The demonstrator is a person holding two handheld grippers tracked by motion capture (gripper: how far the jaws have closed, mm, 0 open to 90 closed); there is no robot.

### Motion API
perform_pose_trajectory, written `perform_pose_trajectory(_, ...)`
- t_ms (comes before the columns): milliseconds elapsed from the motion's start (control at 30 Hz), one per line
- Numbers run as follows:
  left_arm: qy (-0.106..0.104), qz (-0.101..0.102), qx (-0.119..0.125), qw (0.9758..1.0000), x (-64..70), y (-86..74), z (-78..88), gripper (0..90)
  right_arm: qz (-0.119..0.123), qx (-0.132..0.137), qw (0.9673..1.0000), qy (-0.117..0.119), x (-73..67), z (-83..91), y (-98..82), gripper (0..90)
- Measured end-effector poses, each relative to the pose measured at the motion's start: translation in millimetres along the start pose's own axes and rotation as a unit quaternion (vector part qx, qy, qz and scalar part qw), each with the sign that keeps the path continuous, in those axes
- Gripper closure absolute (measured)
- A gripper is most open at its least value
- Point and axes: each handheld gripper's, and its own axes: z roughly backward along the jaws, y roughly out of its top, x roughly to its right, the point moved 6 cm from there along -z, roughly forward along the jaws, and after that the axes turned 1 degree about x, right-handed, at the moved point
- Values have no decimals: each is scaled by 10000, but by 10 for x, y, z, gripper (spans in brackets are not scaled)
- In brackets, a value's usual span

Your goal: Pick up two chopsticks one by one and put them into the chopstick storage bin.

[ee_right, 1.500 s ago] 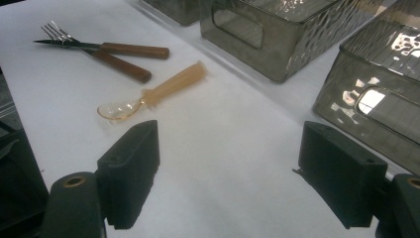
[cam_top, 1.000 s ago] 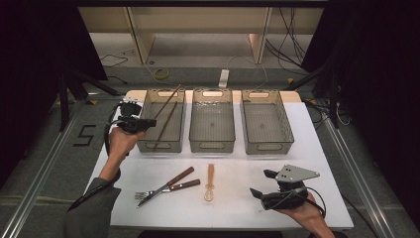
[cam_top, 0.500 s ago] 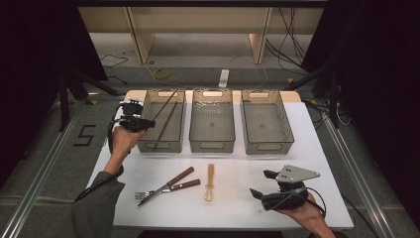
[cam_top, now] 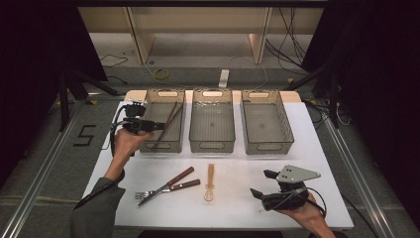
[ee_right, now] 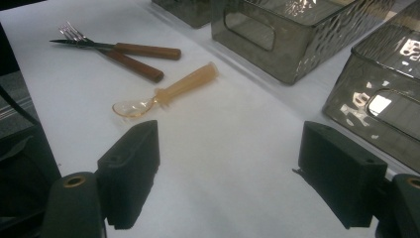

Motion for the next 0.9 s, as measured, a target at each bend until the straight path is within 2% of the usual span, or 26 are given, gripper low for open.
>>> perform_pose_trajectory(233, -275, 69, 290, 9992, 217, -72, 182, 288, -80, 60, 9999, -94, 23, 13, 4, 242)
perform_pose_trajectory(367, -335, -63, 224, 9992, 354, -136, 220, 264, -133, 118, 9997, -183, 41, 20, 11, 242)
perform_pose_trajectory(433, -381, -123, 115, 9991, 417, -177, 221, 250, -171, 165, 9995, -217, 43, 31, 17, 241)
perform_pose_trajectory(533, -384, -261, 66, 9989, 483, -214, 226, 237, -262, 250, 9989, -285, 63, 43, 22, 241)
perform_pose_trajectory(900, -457, -506, -257, 9973, 705, -377, 196, 211, -428, 410, 9974, -412, 103, 43, 15, 241)
